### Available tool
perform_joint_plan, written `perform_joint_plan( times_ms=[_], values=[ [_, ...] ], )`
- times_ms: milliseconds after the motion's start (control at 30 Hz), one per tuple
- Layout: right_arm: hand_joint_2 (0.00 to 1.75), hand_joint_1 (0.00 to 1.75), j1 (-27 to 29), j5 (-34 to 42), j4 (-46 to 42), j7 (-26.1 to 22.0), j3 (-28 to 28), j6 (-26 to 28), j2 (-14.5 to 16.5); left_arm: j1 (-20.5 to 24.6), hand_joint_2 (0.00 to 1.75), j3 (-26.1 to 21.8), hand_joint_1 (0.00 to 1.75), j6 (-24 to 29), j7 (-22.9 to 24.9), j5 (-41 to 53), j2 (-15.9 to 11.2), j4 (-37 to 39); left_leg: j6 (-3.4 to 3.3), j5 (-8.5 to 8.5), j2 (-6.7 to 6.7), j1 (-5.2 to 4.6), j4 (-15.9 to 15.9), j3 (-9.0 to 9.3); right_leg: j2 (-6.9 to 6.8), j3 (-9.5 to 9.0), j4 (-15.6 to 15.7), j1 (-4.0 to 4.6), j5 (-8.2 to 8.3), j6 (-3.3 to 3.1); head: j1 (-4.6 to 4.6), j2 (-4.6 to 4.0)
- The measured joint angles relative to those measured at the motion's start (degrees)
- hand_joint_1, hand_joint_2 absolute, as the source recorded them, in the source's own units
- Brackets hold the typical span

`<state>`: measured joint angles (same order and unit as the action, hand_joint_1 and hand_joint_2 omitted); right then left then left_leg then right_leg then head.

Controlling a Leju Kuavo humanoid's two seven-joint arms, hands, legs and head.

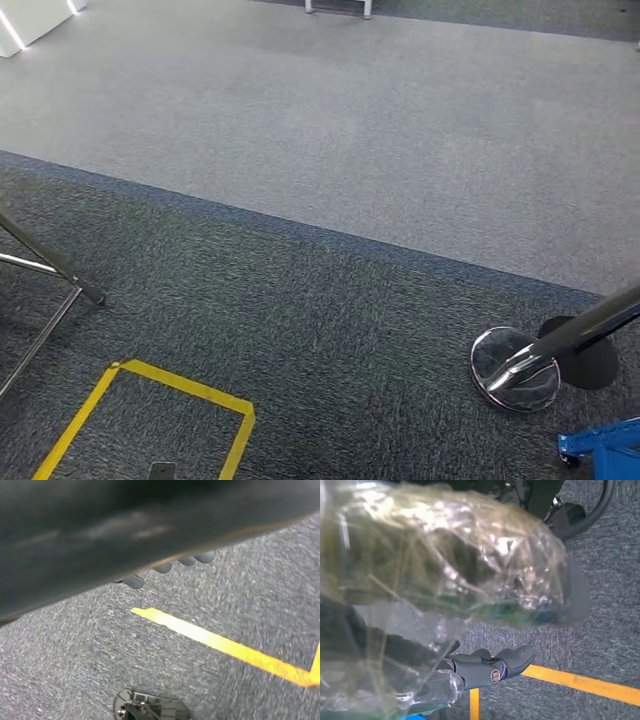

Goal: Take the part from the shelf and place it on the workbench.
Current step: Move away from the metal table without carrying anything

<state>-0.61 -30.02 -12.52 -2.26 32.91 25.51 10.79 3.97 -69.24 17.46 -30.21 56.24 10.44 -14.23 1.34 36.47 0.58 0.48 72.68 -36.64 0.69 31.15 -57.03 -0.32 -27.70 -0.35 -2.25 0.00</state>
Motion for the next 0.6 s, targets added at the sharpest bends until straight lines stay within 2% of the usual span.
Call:
perform_joint_plan(
  times_ms=[33,67,100,133,167,233,300,333,367,433,467,500,533,567,600],
  values=[
    [0.0,0.0,0.0,0.0,0.0,0.0,0.1,0.0,0.0,0.0,0.0,0.0,0.0,0.0,0.0,0.0,0.0,0.0,-0.08,-0.64,-0.04,0.01,0.6,-0.42,0.63,-0.05,0.0,0.07,0.01,-0.01,0.01,0.0],
    [0.0,0.0,0.1,0.0,0.0,0.0,0.1,0.0,0.0,0.0,0.0,0.0,0.0,0.0,0.0,0.0,0.0,0.0,-0.23,-2.34,-0.14,0.01,-0.9,0.15,1.27,-0.13,0.0,0.11,0.01,-0.01,0.02,0.0],
    [0.0,0.0,0.1,-0.1,0.0,0.0,0.2,-0.1,0.0,0.0,0.0,0.0,0.0,0.0,0.0,0.0,0.0,0.0,-0.43,-4.68,-0.48,0.01,-4.2,1.53,1.91,-0.25,0.0,0.13,0.02,0.02,0.01,0.0],
    [0.0,0.0,0.1,-0.3,0.0,0.0,0.3,-0.1,-0.1,0.0,0.0,0.0,0.0,0.0,0.0,0.0,0.0,0.0,-0.71,-6.8,-1.53,0.02,-8.0,3.18,2.47,-0.28,0.0,0.15,0.02,0.08,0.02,0.0],
    [0.0,0.0,0.0,-0.4,0.0,0.0,0.4,-0.2,-0.1,0.0,0.0,0.0,0.0,0.0,0.0,0.0,0.0,0.0,-0.96,-8.14,-2.56,0.07,-11.4,4.63,3.04,-0.19,-0.1,0.2,0.02,0.23,0.04,0.0],
    [0.0,0.0,-0.1,-0.7,0.0,0.0,0.5,-0.4,-0.1,0.1,0.0,0.0,0.0,0.0,0.0,0.0,0.0,0.0,-1.26,-8.64,-3.99,0.06,-14.9,5.92,3.91,0.37,-0.3,0.15,0.15,0.83,0.06,0.0],
    [0.0,0.0,0.0,-0.8,0.0,0.0,0.7,-0.5,-0.1,0.2,0.0,0.0,0.0,0.0,0.0,0.0,0.1,0.0,-1.57,-8.59,-3.34,0.08,-15.6,6.02,4.4,1.04,-0.3,-0.03,0.27,1.6,0.07,0.0],
    [0.0,0.0,0.1,-0.8,0.0,0.0,0.8,-0.4,-0.1,0.2,0.0,0.0,0.0,0.0,0.0,0.0,0.1,0.0,-1.86,-8.75,-2.88,0.13,-15.8,6.1,3.84,1.42,-0.8,-0.05,-0.08,1.88,0.13,0.0],
    [0.0,0.0,0.1,-0.8,0.0,0.0,0.8,-0.4,-0.1,0.2,0.0,0.0,0.0,0.0,0.0,0.1,0.2,0.0,-2.19,-8.9,-2.32,0.2,-16.1,6.18,2.91,2.29,-2.3,-0.03,-1.1,2.1,0.24,0.0],
    [0.0,0.0,0.0,-0.9,0.0,0.0,0.8,-0.4,-0.1,0.1,0.0,0.0,0.0,0.0,0.0,0.1,0.2,0.0,-2.59,-8.96,-1.04,0.15,-16.3,6.26,0.74,5.45,-8.8,0.01,-4.68,2.46,0.44,0.0],
    [0.0,0.0,0.0,-0.9,0.0,0.0,0.8,-0.4,-0.1,0.1,0.0,0.0,0.0,0.0,0.0,0.1,0.2,0.0,-2.69,-8.93,-0.36,0.08,-16.3,6.24,0.25,7.43,-12.9,-0.02,-6.5,2.64,0.51,0.0],
    [0.0,0.0,0.0,-0.9,0.0,0.0,0.9,-0.4,-0.1,0.0,0.0,0.0,0.0,0.0,0.0,0.1,0.2,0.0,-2.71,-8.9,0.3,0.02,-16.3,6.24,0.04,8.9,-16.0,-0.06,-7.52,2.8,0.49,0.0],
    [0.0,0.0,0.0,-0.9,0.0,0.0,0.9,-0.4,-0.2,0.0,0.0,0.0,0.0,0.0,0.0,0.1,0.2,0.0,-2.69,-8.86,0.9,-0.01,-16.2,6.24,-0.06,9.48,-17.2,-0.11,-7.53,2.93,0.49,0.0],
    [0.0,0.0,0.1,-0.9,0.0,0.0,0.9,-0.4,-0.2,0.0,0.0,0.0,0.0,0.0,0.0,0.1,0.3,0.0,-2.63,-8.81,1.43,-0.02,-16.2,6.28,-0.19,8.82,-16.2,-0.18,-6.41,3.01,0.5,0.0],
    [0.0,0.0,0.2,-0.9,0.0,0.0,0.9,-0.4,-0.3,0.0,0.0,0.0,0.0,0.0,0.0,0.1,0.3,0.0,-2.51,-8.73,1.91,-0.02,-16.2,6.39,-0.58,7.05,-13.0,-0.26,-4.55,3.03,0.5,0.0]
  ],
)
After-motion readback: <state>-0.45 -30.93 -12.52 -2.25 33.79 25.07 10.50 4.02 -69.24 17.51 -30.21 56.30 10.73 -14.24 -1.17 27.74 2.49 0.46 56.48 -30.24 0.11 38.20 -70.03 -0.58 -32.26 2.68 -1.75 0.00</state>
